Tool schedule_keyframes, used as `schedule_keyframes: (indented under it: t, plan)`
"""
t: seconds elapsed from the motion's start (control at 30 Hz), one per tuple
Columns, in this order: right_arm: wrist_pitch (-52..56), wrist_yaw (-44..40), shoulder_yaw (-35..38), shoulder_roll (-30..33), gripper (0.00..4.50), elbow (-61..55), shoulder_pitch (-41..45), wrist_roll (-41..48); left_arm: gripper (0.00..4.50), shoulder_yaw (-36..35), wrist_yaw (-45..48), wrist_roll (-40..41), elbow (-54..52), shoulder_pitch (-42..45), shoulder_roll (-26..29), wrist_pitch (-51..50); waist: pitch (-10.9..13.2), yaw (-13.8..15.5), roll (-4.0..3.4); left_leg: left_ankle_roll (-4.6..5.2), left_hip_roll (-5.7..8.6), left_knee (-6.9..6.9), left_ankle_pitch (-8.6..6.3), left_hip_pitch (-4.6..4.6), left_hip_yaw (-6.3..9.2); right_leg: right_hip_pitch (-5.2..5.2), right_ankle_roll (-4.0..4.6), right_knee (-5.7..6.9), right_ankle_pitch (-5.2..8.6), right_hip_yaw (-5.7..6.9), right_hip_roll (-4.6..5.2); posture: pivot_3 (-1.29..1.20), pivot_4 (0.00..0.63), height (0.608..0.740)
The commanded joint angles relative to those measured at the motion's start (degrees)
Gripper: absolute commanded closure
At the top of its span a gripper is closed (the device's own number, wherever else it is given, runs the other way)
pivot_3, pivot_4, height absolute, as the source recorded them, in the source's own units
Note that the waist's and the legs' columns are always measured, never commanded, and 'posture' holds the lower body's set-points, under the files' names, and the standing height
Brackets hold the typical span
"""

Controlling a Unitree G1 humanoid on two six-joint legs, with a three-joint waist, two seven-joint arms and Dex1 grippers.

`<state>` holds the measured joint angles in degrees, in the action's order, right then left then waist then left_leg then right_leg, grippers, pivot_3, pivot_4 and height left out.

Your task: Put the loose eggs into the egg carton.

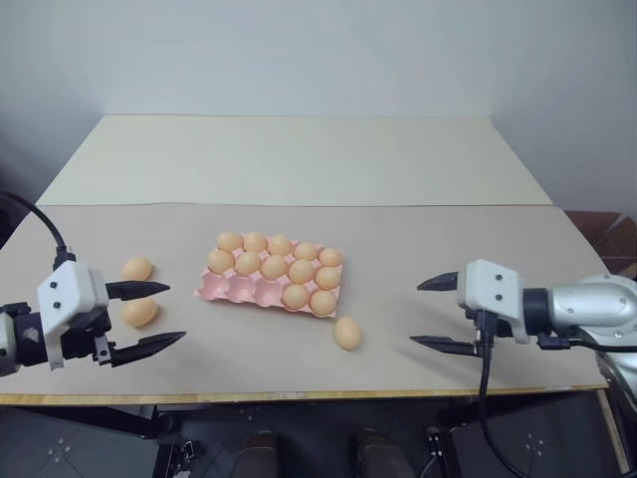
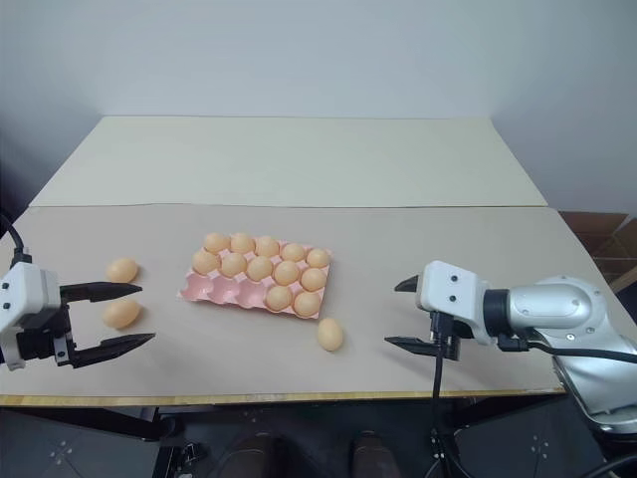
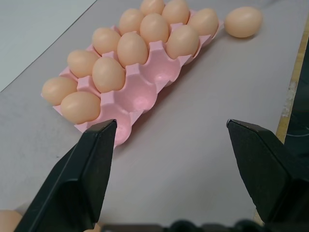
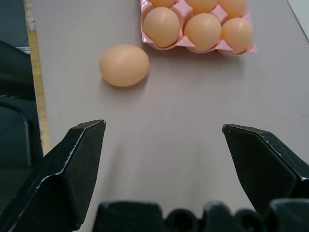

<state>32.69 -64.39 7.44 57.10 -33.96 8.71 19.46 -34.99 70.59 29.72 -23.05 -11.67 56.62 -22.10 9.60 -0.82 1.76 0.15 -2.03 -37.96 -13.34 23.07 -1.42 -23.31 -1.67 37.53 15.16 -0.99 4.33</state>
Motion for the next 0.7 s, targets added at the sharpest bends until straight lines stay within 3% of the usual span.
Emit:
schedule_keyframes:
  t: [0.03, 0.27, 0.53, 0.7]
  plan:
    - [-0.35, 0.26, 2.76, 1.41, 0.01, -2.45, -0.81, 1.73, 0.54, -1.07, 0.26, 0.82, -0.22, 0.52, 0.62, 0.85, 0.0, 0.03, 0.0, 0.0, 0.0, 0.0, 0.0, -0.01, 0.0, 0.01, 0.0, 0.0, 0.0, 0.0, 0.0, 0.0, 0.15, 0.74]
    - [-0.2, 2.61, 0.07, 0.75, 0.01, -3.33, 0.84, 2.51, 0.54, -0.67, 0.2, 0.7, -0.2, 1.01, 0.74, 0.93, 0.0, 0.03, 0.0, 0.0, 0.0, 0.0, 0.0, 0.0, 0.01, 0.01, -0.01, -0.02, 0.0, 0.0, 0.0, 0.0, 0.15, 0.74]
    - [7.93, 13.12, -15.92, -8.03, 0.01, -5.6, 8.36, -0.78, 0.54, -0.23, -0.34, 0.54, -1.23, 0.54, 0.21, 0.79, 0.0, 0.02, 0.01, 0.0, -0.01, 0.0, 0.0, 0.03, 0.02, -0.02, 0.0, 0.0, 0.0, 0.0, -0.01, 0.0, 0.15, 0.74]
    - [10.63, 18.61, -22.24, -13.03, 0.01, -4.5, 10.6, -4.23, 0.54, 0.06, -0.68, 0.16, -1.46, 0.24, 0.13, 1.0, 0.0, 0.12, 0.01, 0.0, 0.04, 0.0, 0.0, 0.07, 0.05, -0.04, 0.0, -0.02, 0.0, 0.01, 0.02, 0.0, 0.15, 0.74]
